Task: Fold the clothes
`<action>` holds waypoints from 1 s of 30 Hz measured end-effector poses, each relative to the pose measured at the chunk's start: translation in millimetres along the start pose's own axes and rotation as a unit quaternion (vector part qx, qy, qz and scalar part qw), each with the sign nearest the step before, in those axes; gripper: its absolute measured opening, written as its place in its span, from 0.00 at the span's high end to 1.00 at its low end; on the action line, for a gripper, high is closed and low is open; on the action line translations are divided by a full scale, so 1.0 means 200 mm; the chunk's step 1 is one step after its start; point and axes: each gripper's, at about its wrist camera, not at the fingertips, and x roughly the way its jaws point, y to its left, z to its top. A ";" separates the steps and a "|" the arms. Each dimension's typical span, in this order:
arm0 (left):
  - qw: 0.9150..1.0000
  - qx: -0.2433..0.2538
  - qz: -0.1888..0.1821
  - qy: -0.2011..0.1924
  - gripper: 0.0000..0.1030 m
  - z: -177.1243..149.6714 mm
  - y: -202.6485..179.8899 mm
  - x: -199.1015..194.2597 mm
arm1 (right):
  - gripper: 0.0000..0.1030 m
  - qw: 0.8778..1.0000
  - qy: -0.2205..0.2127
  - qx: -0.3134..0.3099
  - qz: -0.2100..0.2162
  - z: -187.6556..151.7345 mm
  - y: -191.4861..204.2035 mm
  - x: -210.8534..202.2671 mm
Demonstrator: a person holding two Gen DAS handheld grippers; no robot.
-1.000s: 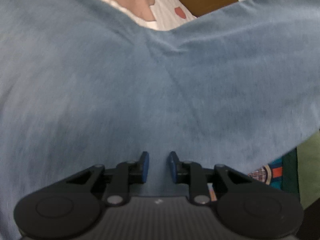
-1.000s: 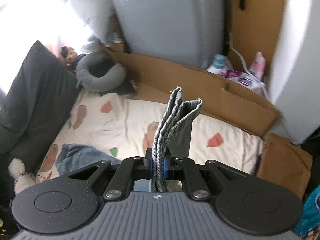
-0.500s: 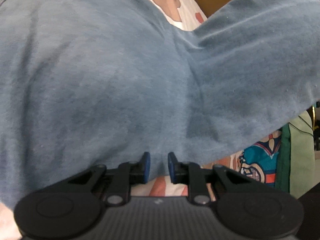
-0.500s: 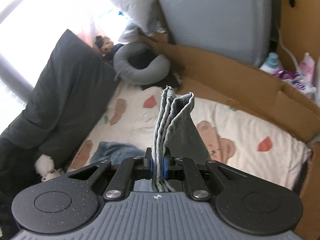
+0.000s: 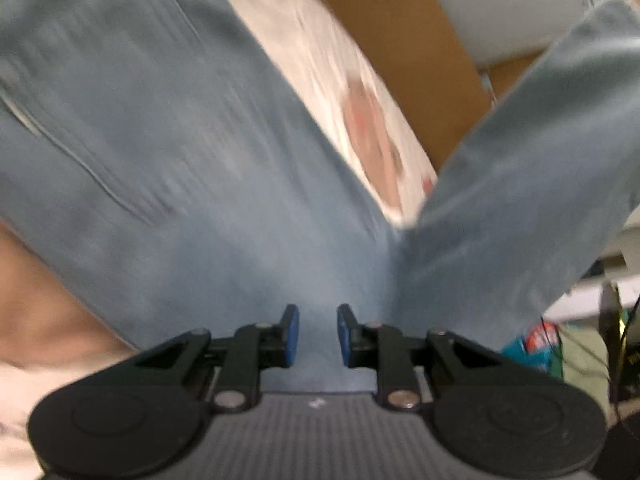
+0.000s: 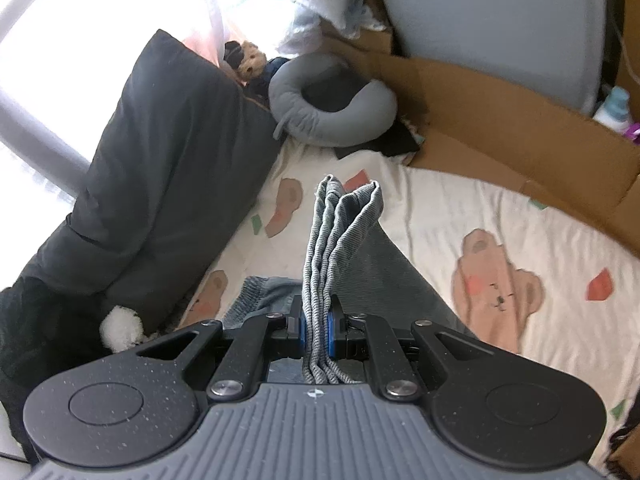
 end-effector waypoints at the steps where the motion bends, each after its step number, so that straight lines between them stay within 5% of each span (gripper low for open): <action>1: 1.000 -0.002 0.012 -0.017 0.77 0.03 0.02 -0.06 | 0.92 1.000 0.003 0.004 0.005 0.01 0.01 0.03; 8: 0.990 -0.038 0.063 -0.119 0.75 0.08 0.14 -0.31 | 0.92 0.999 0.029 0.025 0.025 0.04 0.10 0.30; 30: 0.967 -0.116 0.123 -0.191 0.75 0.00 0.40 -0.53 | 0.92 0.991 0.085 0.102 0.018 0.00 0.23 1.15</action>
